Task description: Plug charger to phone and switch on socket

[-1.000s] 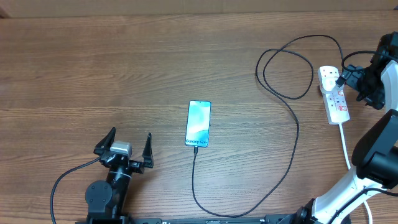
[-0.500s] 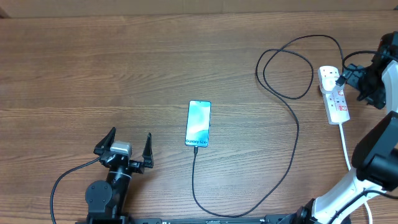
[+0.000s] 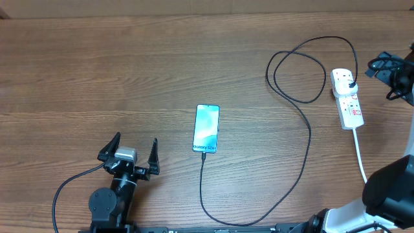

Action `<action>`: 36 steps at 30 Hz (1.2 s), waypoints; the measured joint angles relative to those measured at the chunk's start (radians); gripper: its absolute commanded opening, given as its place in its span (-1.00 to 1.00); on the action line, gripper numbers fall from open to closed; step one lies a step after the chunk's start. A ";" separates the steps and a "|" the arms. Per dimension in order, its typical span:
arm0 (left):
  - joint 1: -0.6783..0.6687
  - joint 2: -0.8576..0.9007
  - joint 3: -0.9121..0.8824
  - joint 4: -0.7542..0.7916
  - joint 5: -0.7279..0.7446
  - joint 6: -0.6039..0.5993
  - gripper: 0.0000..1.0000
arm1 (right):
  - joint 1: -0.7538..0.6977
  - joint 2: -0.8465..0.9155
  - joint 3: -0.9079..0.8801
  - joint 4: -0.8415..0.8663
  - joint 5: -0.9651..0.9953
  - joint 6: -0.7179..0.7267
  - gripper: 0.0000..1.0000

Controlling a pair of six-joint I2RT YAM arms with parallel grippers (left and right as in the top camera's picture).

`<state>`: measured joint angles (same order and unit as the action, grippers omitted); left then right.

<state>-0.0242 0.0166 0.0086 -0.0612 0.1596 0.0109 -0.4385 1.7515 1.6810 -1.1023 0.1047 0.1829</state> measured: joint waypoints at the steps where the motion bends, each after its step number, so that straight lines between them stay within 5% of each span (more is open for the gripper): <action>1: 0.000 0.000 0.000 0.000 0.000 0.000 1.00 | 0.000 -0.008 0.000 0.000 0.000 0.000 1.00; 26: 0.000 0.000 0.000 0.000 0.000 0.000 0.99 | 0.007 -0.225 0.000 0.000 0.001 0.000 1.00; 36: 0.000 0.000 0.000 0.000 0.000 0.000 0.99 | 0.182 -0.225 0.000 0.000 0.003 0.000 1.00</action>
<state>-0.0242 0.0166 0.0086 -0.0612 0.1593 0.0113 -0.2565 1.5269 1.6810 -1.1027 0.1078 0.1829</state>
